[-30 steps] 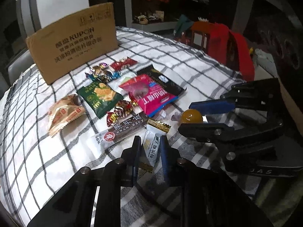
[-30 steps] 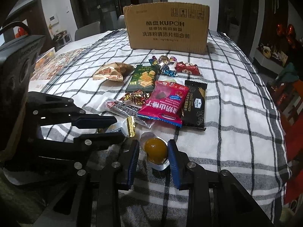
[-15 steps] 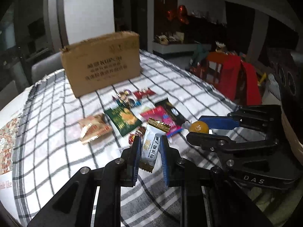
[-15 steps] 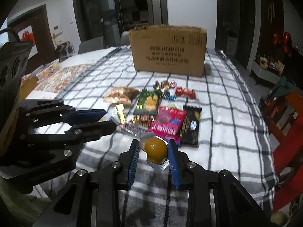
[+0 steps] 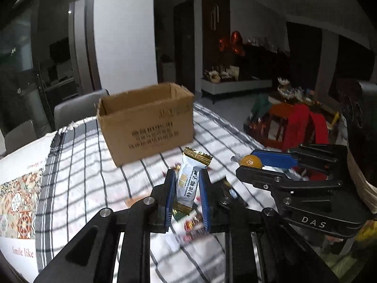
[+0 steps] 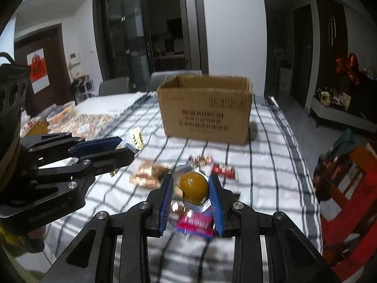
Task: Organize snacks
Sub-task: 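Lift the white bar with left tool while right tool carries orange candy to box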
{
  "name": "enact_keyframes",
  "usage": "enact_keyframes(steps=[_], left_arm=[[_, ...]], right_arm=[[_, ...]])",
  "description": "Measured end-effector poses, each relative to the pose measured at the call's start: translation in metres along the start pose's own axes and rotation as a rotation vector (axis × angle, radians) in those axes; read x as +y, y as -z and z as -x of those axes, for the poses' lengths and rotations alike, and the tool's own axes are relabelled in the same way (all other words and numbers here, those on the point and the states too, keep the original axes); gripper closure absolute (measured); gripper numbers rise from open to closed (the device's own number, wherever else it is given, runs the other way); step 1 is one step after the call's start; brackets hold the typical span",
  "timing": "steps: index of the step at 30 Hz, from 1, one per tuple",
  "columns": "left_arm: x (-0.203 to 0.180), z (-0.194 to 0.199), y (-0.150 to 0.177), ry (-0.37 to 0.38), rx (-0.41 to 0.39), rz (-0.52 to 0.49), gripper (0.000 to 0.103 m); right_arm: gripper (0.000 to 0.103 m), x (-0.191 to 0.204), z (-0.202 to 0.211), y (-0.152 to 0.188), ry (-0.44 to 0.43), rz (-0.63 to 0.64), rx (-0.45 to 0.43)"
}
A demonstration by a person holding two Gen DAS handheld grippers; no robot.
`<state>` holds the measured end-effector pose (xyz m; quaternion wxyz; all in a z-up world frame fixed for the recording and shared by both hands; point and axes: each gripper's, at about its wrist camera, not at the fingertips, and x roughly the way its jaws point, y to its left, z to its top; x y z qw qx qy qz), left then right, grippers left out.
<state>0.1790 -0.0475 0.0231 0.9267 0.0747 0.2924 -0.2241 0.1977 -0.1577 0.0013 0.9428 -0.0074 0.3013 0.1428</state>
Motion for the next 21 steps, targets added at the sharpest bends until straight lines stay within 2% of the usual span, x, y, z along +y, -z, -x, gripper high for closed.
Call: enact_keyframes(steps=[11, 21], left_arm=[[0.034, -0.019, -0.054, -0.041, -0.038, 0.044, 0.082], [0.067, -0.041, -0.105, -0.08, -0.053, 0.066, 0.082]], right_arm=[[0.071, -0.016, -0.016, -0.069, 0.022, 0.011, -0.094], [0.071, -0.035, -0.05, -0.131, -0.001, -0.032, -0.081]])
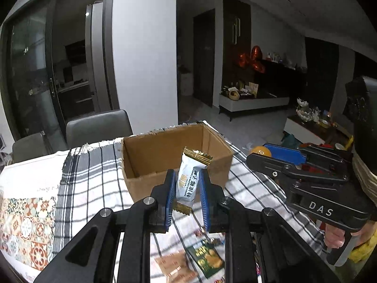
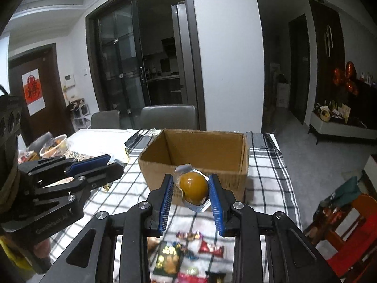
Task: Organize snacks
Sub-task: 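Lift the white bar with left tool while right tool carries orange candy to box, then open both tools over the box to drop the bar and candy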
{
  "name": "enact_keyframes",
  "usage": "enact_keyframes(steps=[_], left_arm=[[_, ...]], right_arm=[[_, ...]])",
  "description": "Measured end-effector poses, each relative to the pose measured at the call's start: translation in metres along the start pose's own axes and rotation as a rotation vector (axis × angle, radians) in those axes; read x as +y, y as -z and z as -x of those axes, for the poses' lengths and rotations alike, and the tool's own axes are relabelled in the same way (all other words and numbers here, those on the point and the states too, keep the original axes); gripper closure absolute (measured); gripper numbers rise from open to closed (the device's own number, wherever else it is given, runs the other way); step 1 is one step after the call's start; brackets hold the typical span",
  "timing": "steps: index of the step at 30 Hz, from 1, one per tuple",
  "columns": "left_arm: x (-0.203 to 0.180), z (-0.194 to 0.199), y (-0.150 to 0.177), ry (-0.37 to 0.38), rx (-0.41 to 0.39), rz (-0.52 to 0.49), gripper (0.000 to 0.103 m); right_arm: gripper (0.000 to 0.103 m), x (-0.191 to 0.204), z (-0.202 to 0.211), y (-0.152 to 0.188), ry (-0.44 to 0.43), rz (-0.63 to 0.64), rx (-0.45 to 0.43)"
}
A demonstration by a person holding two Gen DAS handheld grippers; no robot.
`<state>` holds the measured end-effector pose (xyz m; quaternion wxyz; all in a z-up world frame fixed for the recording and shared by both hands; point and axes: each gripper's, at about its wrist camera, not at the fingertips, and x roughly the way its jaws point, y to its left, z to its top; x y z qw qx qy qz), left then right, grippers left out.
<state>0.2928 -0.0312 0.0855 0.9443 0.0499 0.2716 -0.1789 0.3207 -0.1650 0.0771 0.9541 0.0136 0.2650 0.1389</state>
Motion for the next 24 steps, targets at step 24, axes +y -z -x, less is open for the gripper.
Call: enact_keyframes(steps=[24], left_arm=[[0.05, -0.123, -0.055, 0.035, 0.15, 0.072, 0.082]], right_arm=[[0.071, -0.029, -0.122, -0.052, 0.035, -0.019, 0.147]])
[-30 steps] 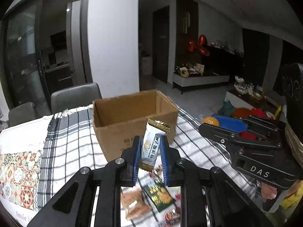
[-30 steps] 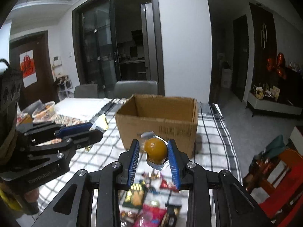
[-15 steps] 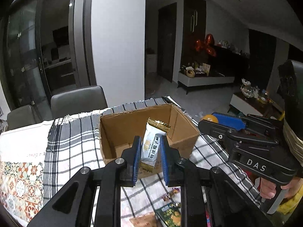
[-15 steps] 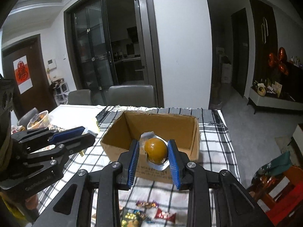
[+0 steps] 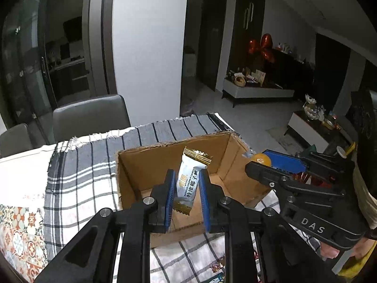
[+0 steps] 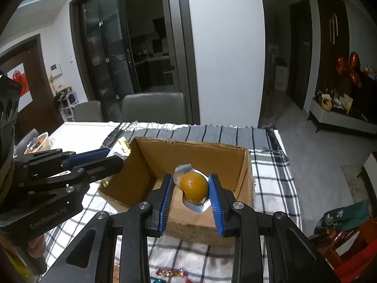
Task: Organize snacks
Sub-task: 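Open both tools over the box to drop the bar and candy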
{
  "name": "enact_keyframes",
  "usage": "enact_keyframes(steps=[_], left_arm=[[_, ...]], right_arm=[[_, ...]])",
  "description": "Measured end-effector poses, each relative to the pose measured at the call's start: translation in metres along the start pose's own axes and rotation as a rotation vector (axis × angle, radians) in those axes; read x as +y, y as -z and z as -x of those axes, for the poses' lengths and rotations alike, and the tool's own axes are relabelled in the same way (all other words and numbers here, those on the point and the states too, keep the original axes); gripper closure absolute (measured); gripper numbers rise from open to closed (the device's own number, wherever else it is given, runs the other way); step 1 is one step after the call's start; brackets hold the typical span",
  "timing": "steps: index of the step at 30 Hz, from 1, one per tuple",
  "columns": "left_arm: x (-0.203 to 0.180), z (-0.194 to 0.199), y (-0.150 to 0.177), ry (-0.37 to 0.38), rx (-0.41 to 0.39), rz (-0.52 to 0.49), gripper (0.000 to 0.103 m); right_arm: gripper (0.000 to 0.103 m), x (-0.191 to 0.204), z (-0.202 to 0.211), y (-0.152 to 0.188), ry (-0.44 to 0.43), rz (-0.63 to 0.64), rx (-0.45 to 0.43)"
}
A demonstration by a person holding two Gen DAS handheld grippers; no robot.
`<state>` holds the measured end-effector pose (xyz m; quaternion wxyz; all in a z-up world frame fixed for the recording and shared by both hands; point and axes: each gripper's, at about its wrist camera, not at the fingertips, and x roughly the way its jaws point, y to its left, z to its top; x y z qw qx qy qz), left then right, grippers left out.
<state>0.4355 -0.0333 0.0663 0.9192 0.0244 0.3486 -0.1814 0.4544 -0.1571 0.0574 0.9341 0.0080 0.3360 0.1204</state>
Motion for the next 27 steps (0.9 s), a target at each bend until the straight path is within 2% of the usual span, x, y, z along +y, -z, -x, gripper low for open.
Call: enact_keyframes(steps=[3, 4, 5, 6, 7, 17, 19, 24, 27], left_arm=[[0.002, -0.006, -0.002, -0.011, 0.009, 0.011, 0.079], [0.003, -0.007, -0.002, -0.013, 0.01, 0.011, 0.073], [0.004, -0.007, -0.002, -0.007, 0.012, 0.017, 0.063], [0.005, -0.006, -0.001, -0.003, 0.011, 0.025, 0.059], [0.006, -0.004, -0.001, -0.004, 0.008, 0.03, 0.055], [-0.004, 0.046, 0.019, -0.101, -0.058, 0.009, 0.041], [-0.007, 0.061, 0.026, -0.117, -0.08, 0.001, 0.038], [-0.016, 0.091, 0.047, -0.192, -0.113, -0.022, 0.038], [-0.016, 0.098, 0.057, -0.181, -0.093, -0.002, 0.036]], right_arm=[[0.07, -0.004, -0.01, -0.001, 0.003, -0.014, 0.017], [0.069, -0.005, -0.013, -0.002, 0.009, -0.014, 0.025], [0.066, -0.006, -0.015, -0.002, 0.016, -0.016, 0.031], [0.056, -0.006, -0.015, -0.001, 0.017, -0.021, 0.031], [0.052, -0.006, -0.013, 0.0, 0.017, -0.024, 0.028], [0.052, 0.007, 0.032, 0.024, 0.035, 0.014, -0.039], [0.052, 0.012, 0.043, 0.03, 0.018, 0.02, -0.055], [0.052, 0.025, 0.062, 0.046, -0.024, 0.035, -0.063], [0.052, 0.031, 0.067, 0.056, -0.045, 0.034, -0.055]])
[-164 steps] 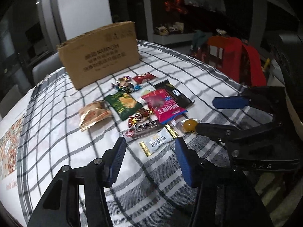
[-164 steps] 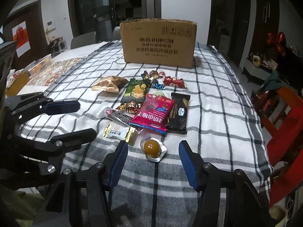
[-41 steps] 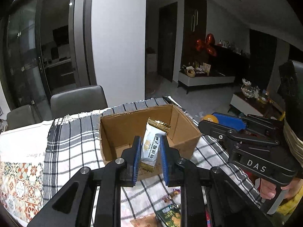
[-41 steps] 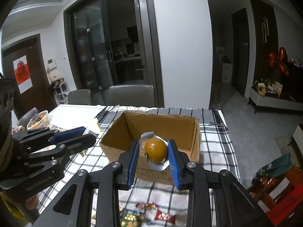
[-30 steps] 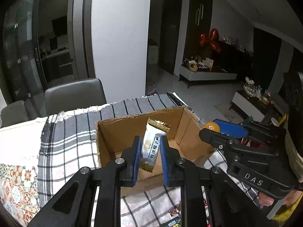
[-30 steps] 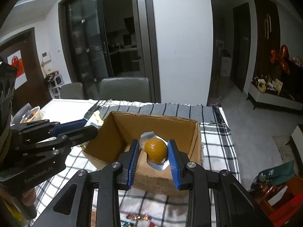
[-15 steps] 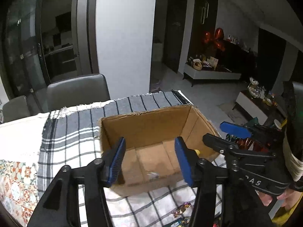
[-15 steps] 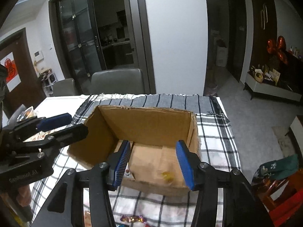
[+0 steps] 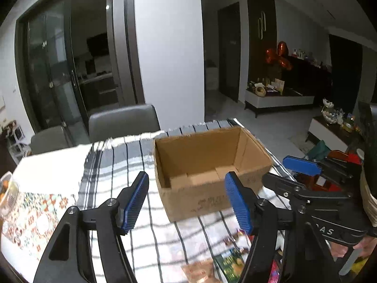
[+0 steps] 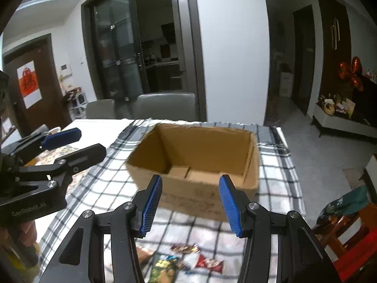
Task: Organize snacks
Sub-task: 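Open both tools over the box to drop the bar and candy, then lower left tool onto tan biscuit packet while right tool grasps blue-wrapped candy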
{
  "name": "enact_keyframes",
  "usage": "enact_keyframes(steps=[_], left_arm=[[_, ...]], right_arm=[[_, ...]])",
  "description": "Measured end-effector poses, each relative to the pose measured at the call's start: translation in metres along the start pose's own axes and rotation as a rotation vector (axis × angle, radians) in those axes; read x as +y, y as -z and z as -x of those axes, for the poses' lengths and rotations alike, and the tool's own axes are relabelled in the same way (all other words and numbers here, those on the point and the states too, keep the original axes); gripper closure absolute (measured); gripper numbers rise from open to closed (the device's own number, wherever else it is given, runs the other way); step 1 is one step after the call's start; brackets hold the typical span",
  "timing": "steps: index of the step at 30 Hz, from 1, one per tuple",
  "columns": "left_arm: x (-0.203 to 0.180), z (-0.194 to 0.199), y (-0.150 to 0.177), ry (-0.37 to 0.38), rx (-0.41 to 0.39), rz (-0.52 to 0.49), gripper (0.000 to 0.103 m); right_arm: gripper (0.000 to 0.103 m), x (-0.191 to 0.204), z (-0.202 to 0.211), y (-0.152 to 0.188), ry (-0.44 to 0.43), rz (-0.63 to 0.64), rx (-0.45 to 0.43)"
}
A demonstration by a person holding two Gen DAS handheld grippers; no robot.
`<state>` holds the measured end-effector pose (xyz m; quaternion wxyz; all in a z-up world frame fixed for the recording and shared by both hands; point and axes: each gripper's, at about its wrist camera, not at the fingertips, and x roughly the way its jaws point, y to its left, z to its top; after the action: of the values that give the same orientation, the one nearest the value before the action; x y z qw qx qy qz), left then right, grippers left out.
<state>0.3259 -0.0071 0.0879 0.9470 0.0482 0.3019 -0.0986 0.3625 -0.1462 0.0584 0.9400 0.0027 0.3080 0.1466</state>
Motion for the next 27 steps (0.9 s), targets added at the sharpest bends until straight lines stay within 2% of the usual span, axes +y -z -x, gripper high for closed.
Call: enact_keyframes(steps=[3, 13, 23, 27], left_arm=[[0.004, 0.005, 0.011, -0.02, 0.022, 0.03, 0.036], [0.001, 0.003, 0.055, 0.007, 0.134, 0.068, 0.036], [-0.006, -0.025, 0.093, 0.033, 0.292, 0.086, 0.036], [-0.002, -0.046, 0.111, 0.077, 0.399, 0.142, 0.036]], right_arm=[[0.052, 0.005, 0.001, 0.011, -0.011, 0.003, 0.025], [0.052, 0.013, -0.005, 0.049, -0.074, 0.039, 0.127], [0.052, 0.007, -0.042, 0.082, -0.151, 0.009, 0.331], [0.052, 0.009, -0.057, 0.091, -0.154, 0.03, 0.417]])
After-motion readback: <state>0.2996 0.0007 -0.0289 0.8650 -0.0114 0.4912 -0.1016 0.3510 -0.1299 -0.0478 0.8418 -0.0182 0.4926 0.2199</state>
